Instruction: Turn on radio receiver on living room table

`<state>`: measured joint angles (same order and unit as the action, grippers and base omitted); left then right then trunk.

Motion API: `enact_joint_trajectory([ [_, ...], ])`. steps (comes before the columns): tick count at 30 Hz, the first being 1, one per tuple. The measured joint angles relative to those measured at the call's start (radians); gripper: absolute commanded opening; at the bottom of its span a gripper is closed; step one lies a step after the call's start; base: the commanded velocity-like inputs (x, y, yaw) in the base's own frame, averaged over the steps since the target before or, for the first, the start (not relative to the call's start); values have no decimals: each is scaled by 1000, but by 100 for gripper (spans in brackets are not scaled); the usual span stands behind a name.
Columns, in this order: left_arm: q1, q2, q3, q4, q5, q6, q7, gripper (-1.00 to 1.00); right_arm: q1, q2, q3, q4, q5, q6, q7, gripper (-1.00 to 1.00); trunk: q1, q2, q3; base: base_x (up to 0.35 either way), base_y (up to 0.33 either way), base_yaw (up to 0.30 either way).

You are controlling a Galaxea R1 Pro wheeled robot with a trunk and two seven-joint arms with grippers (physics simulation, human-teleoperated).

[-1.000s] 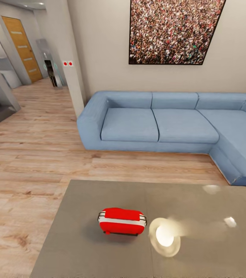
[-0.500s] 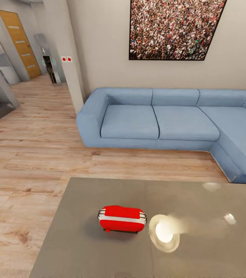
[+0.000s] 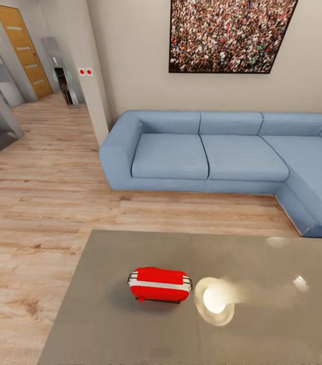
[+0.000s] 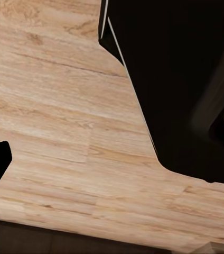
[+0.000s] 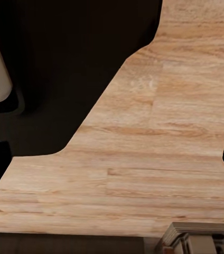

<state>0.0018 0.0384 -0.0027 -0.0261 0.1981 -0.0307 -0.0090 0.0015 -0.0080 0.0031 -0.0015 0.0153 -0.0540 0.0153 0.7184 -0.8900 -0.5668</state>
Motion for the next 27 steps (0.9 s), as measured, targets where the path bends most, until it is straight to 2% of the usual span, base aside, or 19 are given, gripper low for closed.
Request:
enact_joint_trajectory([
  [27, 0, 0, 1, 0, 0, 0, 0, 100, 0, 1, -2, 0, 0, 4, -10, 100, 0, 0, -11, 0, 0, 0],
])
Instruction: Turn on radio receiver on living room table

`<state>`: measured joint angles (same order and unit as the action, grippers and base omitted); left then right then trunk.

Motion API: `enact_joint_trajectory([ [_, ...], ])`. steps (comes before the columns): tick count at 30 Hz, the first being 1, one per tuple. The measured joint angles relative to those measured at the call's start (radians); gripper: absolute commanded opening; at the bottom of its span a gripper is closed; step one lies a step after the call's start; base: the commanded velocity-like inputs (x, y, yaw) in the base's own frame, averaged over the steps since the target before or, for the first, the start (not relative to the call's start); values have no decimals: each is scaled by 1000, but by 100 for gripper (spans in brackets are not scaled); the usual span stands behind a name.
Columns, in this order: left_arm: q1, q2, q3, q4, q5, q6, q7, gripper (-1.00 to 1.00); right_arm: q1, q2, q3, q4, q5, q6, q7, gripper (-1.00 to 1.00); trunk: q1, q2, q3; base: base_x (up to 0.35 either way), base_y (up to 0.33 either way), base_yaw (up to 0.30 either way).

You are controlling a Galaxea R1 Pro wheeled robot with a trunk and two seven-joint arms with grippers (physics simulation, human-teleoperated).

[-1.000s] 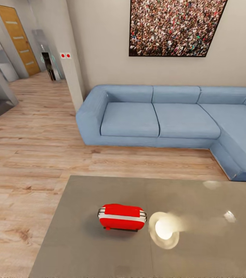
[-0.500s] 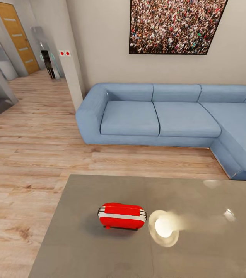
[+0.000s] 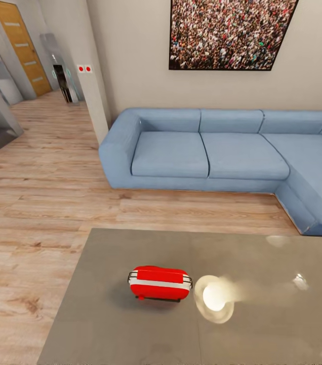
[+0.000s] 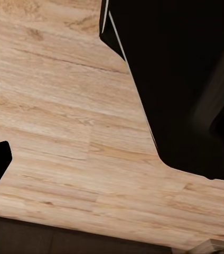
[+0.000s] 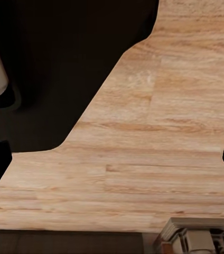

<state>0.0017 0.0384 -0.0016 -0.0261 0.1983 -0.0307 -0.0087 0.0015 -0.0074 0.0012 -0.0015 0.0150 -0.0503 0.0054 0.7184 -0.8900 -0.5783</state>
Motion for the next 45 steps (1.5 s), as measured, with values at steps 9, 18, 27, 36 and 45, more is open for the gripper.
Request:
enact_joint_trajectory([
  [9, 0, 0, 0, 0, 0, 0, 0, 100, 0, 0, 0, 0, 0, 0, 1, 100, 0, 0, -15, 0, 0, 0],
  [18, 0, 0, 0, 0, 0, 0, 0, 100, 0, 0, 0, 0, 0, -2, 1, 100, 0, 0, -29, 0, 0, 0],
  [27, 0, 0, 0, 0, 0, 0, 0, 100, 0, 0, 0, 0, 0, -2, 1, 100, 0, 0, -44, 0, 0, 0],
  [36, 0, 0, 0, 0, 0, 0, 0, 100, 0, 1, 0, 0, 0, -2, 1, 100, 0, 0, -58, 0, 0, 0],
  [45, 0, 0, 0, 0, 0, 0, 0, 100, 0, 1, 0, 0, 0, -1, 1, 100, 0, 0, -73, 0, 0, 0],
])
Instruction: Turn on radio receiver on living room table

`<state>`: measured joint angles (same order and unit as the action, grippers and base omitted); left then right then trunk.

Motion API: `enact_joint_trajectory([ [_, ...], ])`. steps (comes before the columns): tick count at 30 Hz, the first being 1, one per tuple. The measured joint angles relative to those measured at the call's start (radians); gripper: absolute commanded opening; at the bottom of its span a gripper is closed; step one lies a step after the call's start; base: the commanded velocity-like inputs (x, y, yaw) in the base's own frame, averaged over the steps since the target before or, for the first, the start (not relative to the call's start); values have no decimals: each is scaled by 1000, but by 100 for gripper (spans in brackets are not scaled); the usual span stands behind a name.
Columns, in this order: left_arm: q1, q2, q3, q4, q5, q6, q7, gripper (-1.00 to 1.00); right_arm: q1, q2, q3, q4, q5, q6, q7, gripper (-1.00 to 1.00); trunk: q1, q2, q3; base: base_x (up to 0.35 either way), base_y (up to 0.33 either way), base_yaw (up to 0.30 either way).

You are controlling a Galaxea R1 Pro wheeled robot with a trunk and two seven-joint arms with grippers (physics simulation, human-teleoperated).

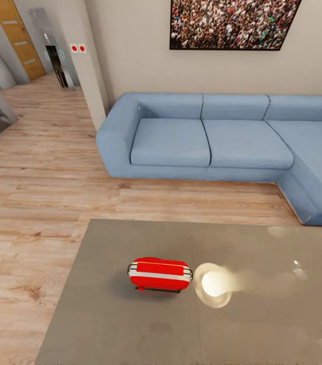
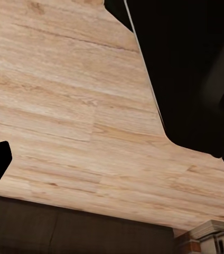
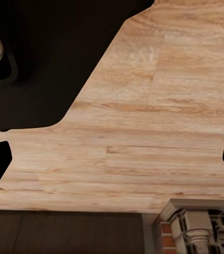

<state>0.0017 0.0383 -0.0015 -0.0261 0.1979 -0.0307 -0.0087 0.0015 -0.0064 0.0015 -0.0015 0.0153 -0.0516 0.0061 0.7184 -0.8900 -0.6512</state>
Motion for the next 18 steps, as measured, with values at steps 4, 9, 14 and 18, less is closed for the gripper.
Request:
enact_joint_trajectory([
  [4, 0, 0, 0, 0, 0, 0, 0, 100, 0, 0, 0, 0, 0, 0, 0, 100, 0, 0, -6, 0, 0, 0],
  [9, 0, 0, 0, 0, 0, 0, 1, 100, 0, -1, 0, 0, 0, 1, 0, 100, 0, 0, -15, 0, 0, 0],
  [14, 0, 0, 0, 0, 0, 0, 1, 100, 0, -1, 0, 0, 0, 1, 0, 100, 0, 0, -23, 0, 0, 0],
  [18, 0, 0, 0, 0, 0, 0, 1, 100, 0, 0, 0, 0, 0, 1, 0, 100, 0, 0, -29, 0, 0, 0],
])
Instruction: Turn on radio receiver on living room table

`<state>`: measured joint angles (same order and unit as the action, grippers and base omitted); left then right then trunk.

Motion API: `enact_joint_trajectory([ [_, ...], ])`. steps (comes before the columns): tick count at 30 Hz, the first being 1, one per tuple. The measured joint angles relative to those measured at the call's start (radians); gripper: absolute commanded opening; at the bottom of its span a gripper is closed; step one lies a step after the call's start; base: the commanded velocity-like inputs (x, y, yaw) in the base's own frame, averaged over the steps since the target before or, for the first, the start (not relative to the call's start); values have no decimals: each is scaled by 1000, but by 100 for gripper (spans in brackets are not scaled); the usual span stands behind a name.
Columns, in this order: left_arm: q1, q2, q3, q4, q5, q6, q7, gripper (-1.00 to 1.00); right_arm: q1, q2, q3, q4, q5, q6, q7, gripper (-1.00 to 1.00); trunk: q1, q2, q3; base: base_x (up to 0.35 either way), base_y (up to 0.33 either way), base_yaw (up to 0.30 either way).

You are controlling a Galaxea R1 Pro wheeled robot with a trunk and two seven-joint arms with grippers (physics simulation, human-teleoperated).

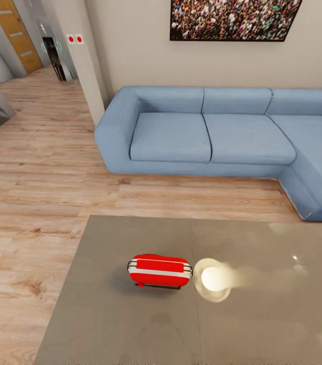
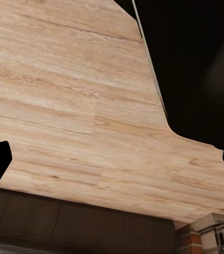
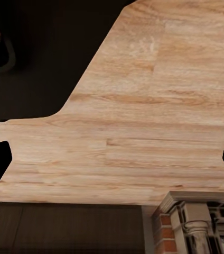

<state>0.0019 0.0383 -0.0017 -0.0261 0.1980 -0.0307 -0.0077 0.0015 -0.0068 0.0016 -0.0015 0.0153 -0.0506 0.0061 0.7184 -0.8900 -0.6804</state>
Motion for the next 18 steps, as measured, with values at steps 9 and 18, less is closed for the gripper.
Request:
enact_joint_trajectory([
  [9, 0, 0, 0, 0, 0, 0, 0, 100, 0, 0, 0, 0, 0, 0, 0, 100, 0, 0, -15, 0, 0, 0],
  [18, 0, 0, 0, 0, 0, 0, 0, 100, 0, -1, 0, 0, 0, 0, 0, 100, 0, 0, -29, 0, 0, 0],
])
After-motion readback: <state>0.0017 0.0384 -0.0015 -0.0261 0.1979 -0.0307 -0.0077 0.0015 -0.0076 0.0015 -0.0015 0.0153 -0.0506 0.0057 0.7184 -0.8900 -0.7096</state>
